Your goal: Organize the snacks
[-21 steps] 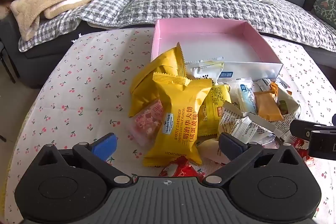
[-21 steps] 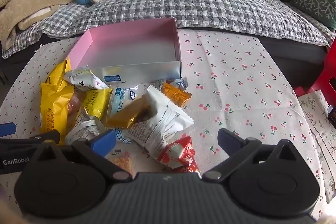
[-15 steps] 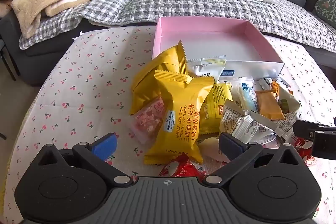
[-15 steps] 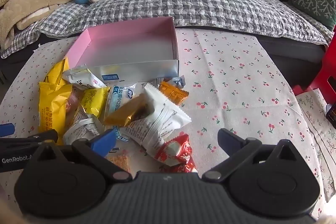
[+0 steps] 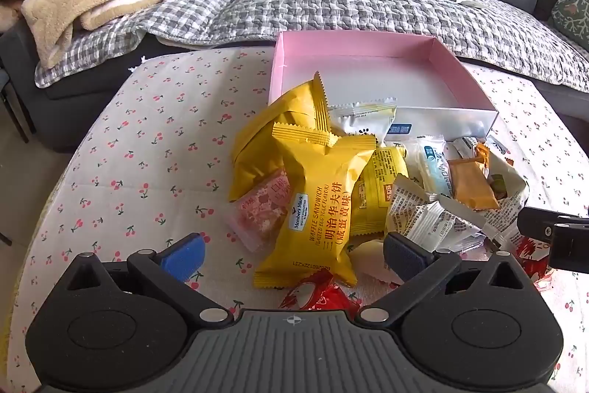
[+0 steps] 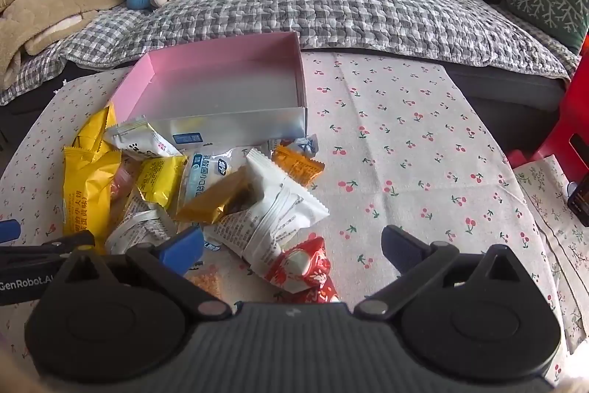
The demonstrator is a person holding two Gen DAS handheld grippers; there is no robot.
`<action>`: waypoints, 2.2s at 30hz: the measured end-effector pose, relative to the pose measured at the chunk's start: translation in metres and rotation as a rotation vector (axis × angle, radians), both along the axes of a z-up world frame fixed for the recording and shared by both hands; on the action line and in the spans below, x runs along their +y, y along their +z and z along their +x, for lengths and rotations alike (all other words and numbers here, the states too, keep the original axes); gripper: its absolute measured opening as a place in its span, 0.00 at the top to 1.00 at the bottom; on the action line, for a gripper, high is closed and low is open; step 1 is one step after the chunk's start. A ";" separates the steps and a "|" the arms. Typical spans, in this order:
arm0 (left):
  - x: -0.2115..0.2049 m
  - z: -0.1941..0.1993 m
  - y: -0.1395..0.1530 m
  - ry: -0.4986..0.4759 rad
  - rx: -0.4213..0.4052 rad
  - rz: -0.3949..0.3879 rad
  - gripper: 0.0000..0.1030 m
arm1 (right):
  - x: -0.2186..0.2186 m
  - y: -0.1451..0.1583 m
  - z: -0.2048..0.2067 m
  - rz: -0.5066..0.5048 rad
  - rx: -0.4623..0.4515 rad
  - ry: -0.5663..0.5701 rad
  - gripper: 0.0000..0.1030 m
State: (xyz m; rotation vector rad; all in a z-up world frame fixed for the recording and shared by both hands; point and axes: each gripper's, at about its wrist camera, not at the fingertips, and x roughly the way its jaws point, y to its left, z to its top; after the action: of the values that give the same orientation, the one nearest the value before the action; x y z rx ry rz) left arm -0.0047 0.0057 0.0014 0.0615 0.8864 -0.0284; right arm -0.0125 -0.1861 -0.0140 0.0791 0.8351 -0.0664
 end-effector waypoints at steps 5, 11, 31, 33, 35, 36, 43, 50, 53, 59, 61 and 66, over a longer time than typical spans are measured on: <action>0.001 0.001 0.001 0.001 0.000 -0.003 0.00 | 0.000 0.000 0.000 0.000 0.000 0.000 0.00; 0.002 0.002 0.003 0.000 -0.001 0.001 0.00 | 0.001 0.000 0.000 -0.001 0.000 -0.001 0.00; -0.001 0.001 0.003 0.000 -0.004 0.006 0.00 | -0.001 -0.001 0.000 -0.001 -0.001 -0.004 0.00; -0.001 0.000 0.002 0.001 -0.004 0.005 0.00 | -0.001 -0.001 0.000 -0.001 0.000 -0.004 0.00; -0.001 0.000 0.002 0.001 -0.005 0.005 0.00 | -0.002 -0.001 0.000 -0.001 0.001 -0.004 0.00; -0.001 0.000 0.002 0.001 -0.005 0.005 0.00 | -0.002 -0.001 0.000 -0.002 0.001 -0.004 0.00; -0.001 0.000 0.002 0.001 -0.005 0.005 0.00 | -0.002 -0.001 0.000 -0.001 0.000 -0.004 0.00; -0.001 0.000 0.002 0.001 -0.005 0.005 0.00 | -0.002 -0.001 0.000 -0.002 0.001 -0.003 0.00; -0.001 0.000 0.002 0.001 -0.005 0.005 0.00 | -0.002 -0.001 0.000 -0.001 0.001 -0.003 0.00; -0.002 0.000 0.002 0.001 -0.005 0.005 0.00 | -0.002 -0.001 0.000 -0.002 0.001 -0.003 0.00; -0.002 0.000 0.002 0.001 -0.005 0.006 0.00 | -0.002 -0.001 0.000 -0.002 0.001 -0.003 0.00; -0.001 0.000 0.002 0.001 -0.006 0.005 0.00 | -0.002 -0.001 0.000 -0.002 0.002 -0.003 0.00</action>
State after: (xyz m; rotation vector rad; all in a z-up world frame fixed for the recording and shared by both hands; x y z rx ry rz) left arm -0.0046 0.0043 0.0029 0.0662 0.8809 -0.0252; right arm -0.0123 -0.1879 -0.0147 0.0784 0.8366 -0.0698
